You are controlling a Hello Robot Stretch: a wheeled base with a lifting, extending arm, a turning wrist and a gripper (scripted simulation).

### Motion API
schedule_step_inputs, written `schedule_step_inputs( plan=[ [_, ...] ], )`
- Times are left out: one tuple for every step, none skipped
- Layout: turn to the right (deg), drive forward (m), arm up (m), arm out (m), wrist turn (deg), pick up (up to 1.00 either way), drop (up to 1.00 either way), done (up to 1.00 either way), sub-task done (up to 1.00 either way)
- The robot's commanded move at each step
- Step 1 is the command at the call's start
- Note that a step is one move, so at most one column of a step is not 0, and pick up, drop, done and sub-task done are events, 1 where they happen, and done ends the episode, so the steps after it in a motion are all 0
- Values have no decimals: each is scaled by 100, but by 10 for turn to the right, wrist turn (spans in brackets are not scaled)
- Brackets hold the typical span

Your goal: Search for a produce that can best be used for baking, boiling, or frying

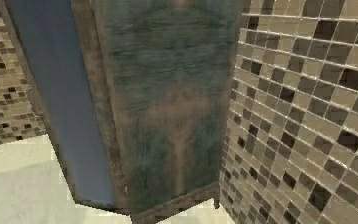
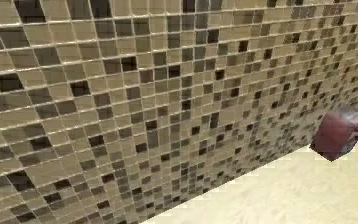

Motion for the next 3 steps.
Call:
schedule_step_inputs(
  plan=[
    [0,30,0,0,0,0,0,0,0],
    [-450,0,0,0,0,0,0,0,0],
    [-450,0,0,0,0,0,0,0,0]
  ],
)
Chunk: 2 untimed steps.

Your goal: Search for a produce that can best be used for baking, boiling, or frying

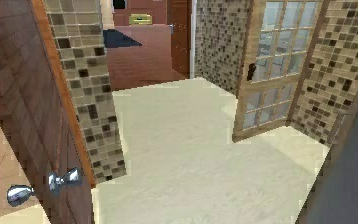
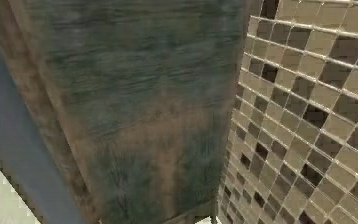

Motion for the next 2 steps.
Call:
schedule_step_inputs(
  plan=[
    [-30,0,0,0,0,0,0,0,0],
    [0,100,0,0,0,0,0,0,0]
  ],
)
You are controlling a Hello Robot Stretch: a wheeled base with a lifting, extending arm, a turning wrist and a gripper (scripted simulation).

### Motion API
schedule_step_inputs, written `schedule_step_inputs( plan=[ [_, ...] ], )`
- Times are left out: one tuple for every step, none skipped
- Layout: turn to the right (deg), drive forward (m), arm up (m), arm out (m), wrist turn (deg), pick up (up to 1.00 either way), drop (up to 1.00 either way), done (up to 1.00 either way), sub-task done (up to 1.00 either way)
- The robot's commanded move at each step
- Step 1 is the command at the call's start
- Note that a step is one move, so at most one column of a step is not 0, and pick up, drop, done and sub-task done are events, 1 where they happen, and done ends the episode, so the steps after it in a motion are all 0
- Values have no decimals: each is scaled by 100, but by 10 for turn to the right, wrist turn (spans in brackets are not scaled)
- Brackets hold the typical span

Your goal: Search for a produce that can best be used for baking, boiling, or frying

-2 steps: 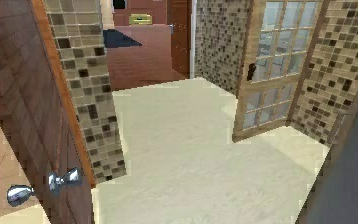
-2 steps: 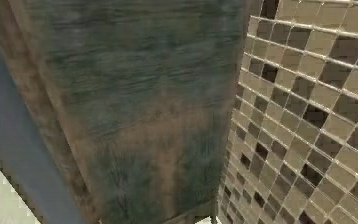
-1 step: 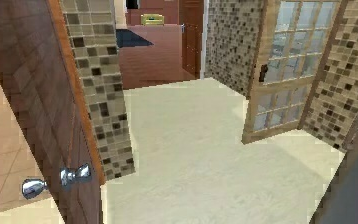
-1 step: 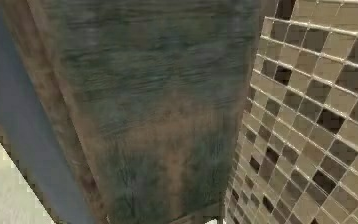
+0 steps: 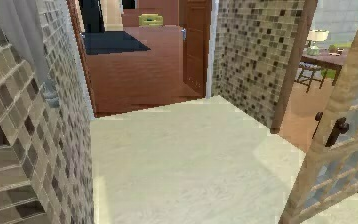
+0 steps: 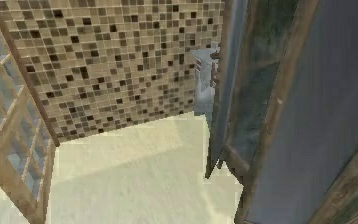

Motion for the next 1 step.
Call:
schedule_step_inputs(
  plan=[
    [0,40,0,0,0,0,0,0,0]
  ],
)
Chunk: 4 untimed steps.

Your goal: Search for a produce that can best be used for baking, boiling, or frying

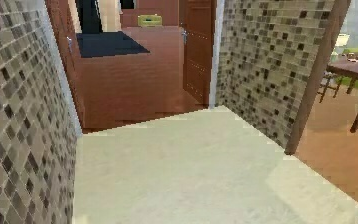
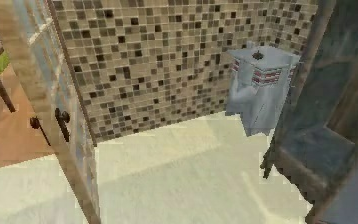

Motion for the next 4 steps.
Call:
schedule_step_inputs(
  plan=[
    [450,0,0,0,0,0,0,0,0],
    [450,0,0,0,0,0,0,0,0],
    [0,25,0,0,0,0,0,0,0],
    [-450,0,0,0,0,0,0,0,0]
  ],
)
